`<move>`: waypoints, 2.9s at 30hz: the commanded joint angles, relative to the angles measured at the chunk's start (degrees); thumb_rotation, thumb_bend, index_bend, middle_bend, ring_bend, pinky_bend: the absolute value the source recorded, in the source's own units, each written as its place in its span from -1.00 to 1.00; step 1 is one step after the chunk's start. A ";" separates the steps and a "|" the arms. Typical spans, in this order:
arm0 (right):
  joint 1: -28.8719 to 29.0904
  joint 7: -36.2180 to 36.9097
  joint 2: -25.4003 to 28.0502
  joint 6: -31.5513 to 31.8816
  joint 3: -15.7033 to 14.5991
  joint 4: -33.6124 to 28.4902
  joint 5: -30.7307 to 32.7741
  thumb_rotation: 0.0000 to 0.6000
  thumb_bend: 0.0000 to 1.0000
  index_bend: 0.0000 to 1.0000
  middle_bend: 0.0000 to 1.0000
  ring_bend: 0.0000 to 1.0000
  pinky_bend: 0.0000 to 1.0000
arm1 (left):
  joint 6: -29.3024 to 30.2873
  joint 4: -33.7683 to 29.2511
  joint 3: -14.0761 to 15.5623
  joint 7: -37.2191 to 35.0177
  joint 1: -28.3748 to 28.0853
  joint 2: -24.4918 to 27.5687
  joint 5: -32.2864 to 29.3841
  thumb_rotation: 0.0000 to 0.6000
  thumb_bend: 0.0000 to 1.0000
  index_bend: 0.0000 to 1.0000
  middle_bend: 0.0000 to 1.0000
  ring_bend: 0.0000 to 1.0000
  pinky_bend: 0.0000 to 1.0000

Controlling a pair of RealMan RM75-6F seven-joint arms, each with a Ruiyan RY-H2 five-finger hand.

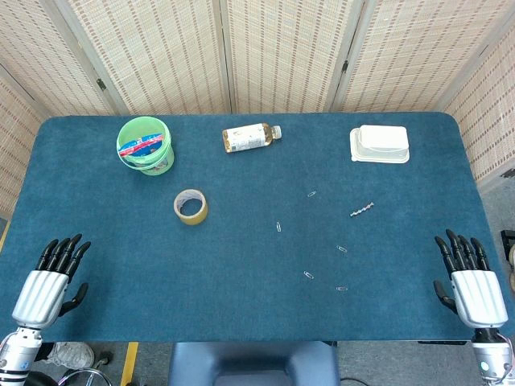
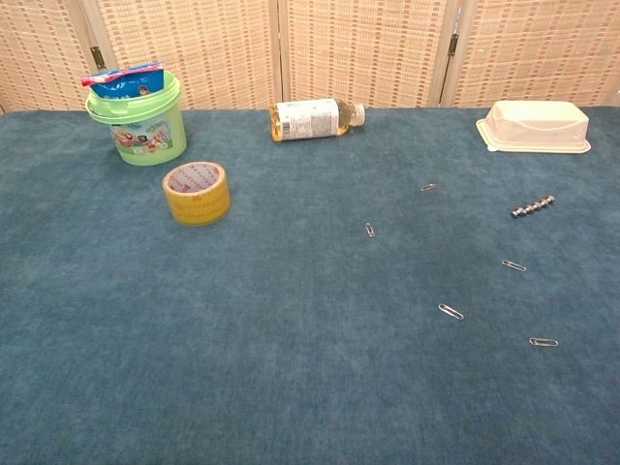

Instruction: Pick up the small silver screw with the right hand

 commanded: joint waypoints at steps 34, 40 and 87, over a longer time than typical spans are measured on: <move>24.53 18.14 -10.03 -28.33 7.42 26.45 3.18 1.00 -0.23 -0.25 -1.00 -1.00 -1.00 | -1.75 0.16 -1.31 -2.28 -0.34 0.75 -3.18 1.00 -0.06 -1.00 -0.93 -0.90 -0.83; 28.82 22.64 -17.22 -32.30 6.84 36.42 3.31 1.00 -0.23 -0.21 -1.00 -1.00 -1.00 | -1.63 0.48 -1.44 -3.58 -0.36 1.08 -3.25 1.00 -0.06 -1.00 -0.93 -0.92 -0.83; 38.04 22.42 -33.95 -38.01 2.71 60.89 3.21 1.00 -0.23 -0.01 -1.00 -1.00 -1.00 | -0.49 1.48 -0.79 -8.66 -0.19 2.49 -1.53 1.00 -0.06 -1.00 -0.93 -0.92 -0.83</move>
